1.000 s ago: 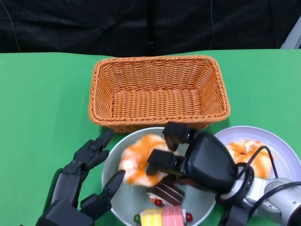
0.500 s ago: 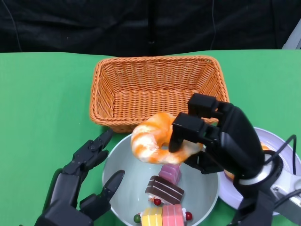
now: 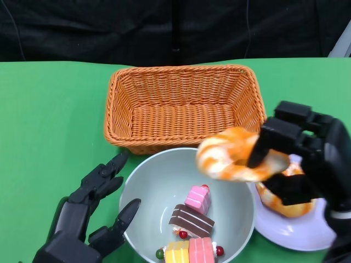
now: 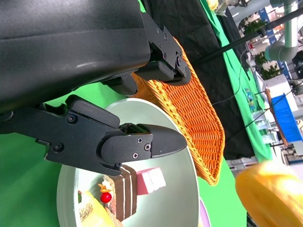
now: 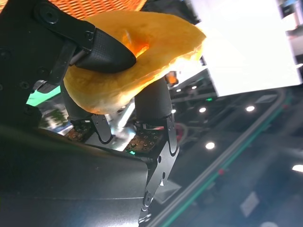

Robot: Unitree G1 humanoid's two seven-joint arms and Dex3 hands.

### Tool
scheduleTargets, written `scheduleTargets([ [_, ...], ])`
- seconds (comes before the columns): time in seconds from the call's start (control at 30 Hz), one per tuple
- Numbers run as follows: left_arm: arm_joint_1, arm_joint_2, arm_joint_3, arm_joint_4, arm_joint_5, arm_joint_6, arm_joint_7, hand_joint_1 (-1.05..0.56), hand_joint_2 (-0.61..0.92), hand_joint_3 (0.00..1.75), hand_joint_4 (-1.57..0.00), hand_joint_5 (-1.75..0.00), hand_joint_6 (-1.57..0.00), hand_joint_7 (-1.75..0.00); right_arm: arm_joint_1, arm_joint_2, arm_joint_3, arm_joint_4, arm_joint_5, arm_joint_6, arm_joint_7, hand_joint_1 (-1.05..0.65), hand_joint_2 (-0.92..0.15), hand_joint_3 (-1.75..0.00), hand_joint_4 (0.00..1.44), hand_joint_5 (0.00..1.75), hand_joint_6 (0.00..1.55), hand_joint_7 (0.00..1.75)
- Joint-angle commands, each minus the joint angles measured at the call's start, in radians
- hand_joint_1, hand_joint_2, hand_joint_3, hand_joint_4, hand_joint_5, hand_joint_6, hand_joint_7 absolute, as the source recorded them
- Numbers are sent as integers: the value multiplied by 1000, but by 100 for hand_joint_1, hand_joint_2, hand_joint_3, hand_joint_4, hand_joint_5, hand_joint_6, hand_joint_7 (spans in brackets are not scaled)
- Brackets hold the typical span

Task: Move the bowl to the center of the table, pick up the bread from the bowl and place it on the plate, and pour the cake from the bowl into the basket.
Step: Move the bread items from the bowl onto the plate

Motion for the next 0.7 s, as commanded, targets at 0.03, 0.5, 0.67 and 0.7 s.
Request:
scheduleTargets([
  [0.03, -2, 15, 13, 12, -15, -18, -11, -64, 92, 50, -15, -70, -40, -1, 34, -22, -64, -29, 38, -7, 40, -4, 0, -175, 94, 174, 90, 149],
  [0.5, 0, 27, 21, 2, -26, -10, -25, -65, 92, 49, -15, -71, -40, -1, 117, -67, -224, 6, -160, 74, 0, 1, 7, -175, 104, 175, 101, 142],
  [0.67, 8, 32, 24, -2, -32, -14, -28, -65, 92, 49, -16, -71, -40, -1, 141, -71, -195, 19, -207, 165, 60, -1, -5, -153, 105, 148, 104, 113],
  [0.7, 9, 33, 24, -4, -32, -12, -29, -65, 92, 49, -16, -71, -40, -1, 157, -75, -185, -7, -207, 221, 142, -6, -20, -121, 106, 128, 105, 91],
])
